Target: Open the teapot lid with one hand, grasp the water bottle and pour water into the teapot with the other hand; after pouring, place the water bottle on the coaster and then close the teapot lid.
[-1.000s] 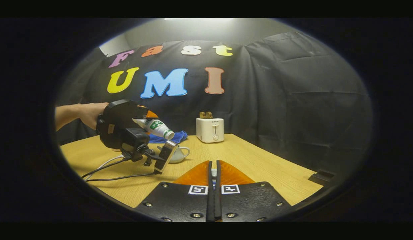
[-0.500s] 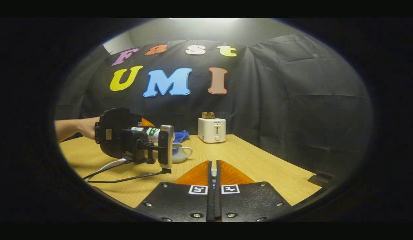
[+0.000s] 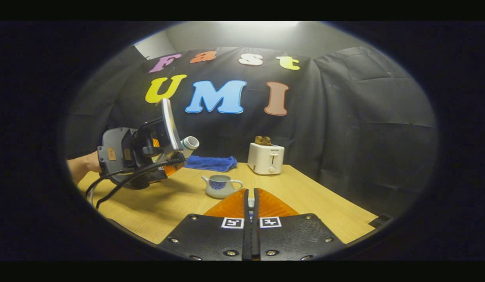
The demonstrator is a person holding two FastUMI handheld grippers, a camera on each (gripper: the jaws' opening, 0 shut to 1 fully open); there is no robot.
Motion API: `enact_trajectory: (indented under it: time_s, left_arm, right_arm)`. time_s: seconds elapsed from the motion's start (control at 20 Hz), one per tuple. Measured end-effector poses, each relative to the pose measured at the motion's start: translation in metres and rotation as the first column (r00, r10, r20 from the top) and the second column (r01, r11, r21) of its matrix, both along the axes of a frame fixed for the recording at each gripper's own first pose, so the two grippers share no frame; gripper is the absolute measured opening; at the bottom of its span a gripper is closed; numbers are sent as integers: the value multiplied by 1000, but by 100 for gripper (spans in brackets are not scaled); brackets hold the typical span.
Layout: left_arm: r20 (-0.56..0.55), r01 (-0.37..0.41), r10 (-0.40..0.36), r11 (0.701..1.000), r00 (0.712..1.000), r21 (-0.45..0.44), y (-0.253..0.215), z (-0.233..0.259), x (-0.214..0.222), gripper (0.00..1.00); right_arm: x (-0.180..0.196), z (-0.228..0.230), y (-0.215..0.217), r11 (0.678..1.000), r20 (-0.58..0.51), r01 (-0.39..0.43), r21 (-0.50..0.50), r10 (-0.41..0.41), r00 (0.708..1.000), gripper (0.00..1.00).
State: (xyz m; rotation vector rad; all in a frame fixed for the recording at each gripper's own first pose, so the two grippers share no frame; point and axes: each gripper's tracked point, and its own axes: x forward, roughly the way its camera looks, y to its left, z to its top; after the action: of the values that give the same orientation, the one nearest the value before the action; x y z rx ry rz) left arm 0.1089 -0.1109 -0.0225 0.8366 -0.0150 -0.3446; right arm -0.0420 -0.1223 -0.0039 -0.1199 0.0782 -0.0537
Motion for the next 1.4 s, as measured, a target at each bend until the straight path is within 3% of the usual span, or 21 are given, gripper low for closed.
enact_trajectory:
  time_s: [0.3,0.35,0.4,0.6,0.9,1.15,1.2,1.3,1.4]
  left_arm:
    - [-37,-59,55,989,998,-134,42,0,-6,83]
    - [-46,-67,60,986,997,-151,46,-1,-5,67]
    - [-52,-75,67,983,996,-168,54,0,-5,83]
    - [-83,-85,65,958,994,-275,67,1,-8,83]
    - [-110,-81,30,867,993,-492,81,17,-14,83]
    - [-107,-91,34,795,994,-599,105,38,-12,82]
    - [-111,-98,36,778,993,-621,110,37,-11,67]
    - [-126,-116,44,751,991,-650,119,36,-12,82]
    - [-138,-127,46,732,989,-669,125,34,-10,82]
  right_arm:
    - [41,7,30,999,-3,-54,7,54,999,0]
    - [48,9,34,998,-2,-58,15,58,998,0]
    - [56,11,37,998,0,-59,23,59,998,0]
    - [86,15,45,997,-2,-60,50,60,998,0]
    - [128,12,55,993,-28,-76,85,79,997,0]
    - [156,4,57,991,-47,-59,122,65,997,0]
    - [160,1,58,991,-51,-57,118,64,997,0]
    - [168,-6,58,993,-67,-52,102,59,996,0]
    - [174,-17,57,992,-92,-48,113,59,994,0]
